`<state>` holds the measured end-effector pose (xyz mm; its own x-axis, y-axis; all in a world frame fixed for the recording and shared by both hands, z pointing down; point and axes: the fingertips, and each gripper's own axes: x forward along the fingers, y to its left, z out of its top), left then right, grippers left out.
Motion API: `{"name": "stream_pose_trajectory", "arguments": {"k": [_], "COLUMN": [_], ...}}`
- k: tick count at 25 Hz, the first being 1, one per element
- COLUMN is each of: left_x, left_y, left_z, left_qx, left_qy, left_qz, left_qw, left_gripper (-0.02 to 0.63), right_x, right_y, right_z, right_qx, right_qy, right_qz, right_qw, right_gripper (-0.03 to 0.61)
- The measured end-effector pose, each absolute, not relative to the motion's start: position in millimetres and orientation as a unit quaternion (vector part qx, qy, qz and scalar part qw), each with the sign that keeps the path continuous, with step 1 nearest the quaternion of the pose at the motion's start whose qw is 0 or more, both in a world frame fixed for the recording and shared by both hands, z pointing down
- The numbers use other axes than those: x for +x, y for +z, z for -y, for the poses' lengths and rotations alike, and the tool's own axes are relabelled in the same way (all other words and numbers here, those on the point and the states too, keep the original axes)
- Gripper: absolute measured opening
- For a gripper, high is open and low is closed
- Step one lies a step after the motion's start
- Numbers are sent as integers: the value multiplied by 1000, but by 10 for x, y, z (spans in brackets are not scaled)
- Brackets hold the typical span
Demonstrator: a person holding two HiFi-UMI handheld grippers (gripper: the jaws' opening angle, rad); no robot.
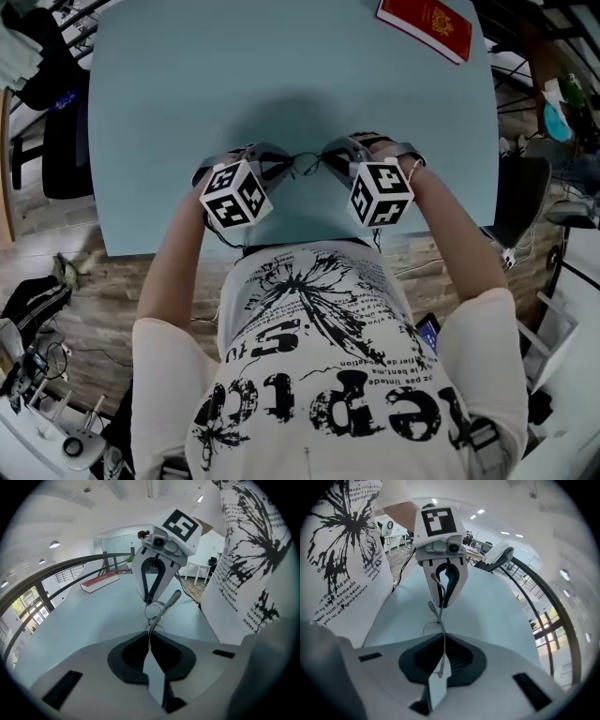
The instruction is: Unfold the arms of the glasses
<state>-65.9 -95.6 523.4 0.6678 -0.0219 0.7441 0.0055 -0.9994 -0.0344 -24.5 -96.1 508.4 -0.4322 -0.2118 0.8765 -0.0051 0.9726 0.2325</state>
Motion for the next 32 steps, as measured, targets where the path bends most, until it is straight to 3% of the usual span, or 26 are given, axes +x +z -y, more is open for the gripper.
{"name": "stream_pose_trajectory", "arguments": {"k": [11,32], "left_x": [-670,-587], "left_y": [5197,5109], "left_z": [1001,1169], "left_qx": [-906,-908], "left_qy": [-422,-415], "left_qz": [-11,-43], "left_qw": [35,40], "left_gripper": [29,31], "right_x": [105,442], "right_y": [4787,4924], "right_z": [934,943], "right_qx": [155,186], "right_qy": [-76,-28], "right_qz": [859,856], "right_qw": [481,481], "right_gripper": [23,44]}}
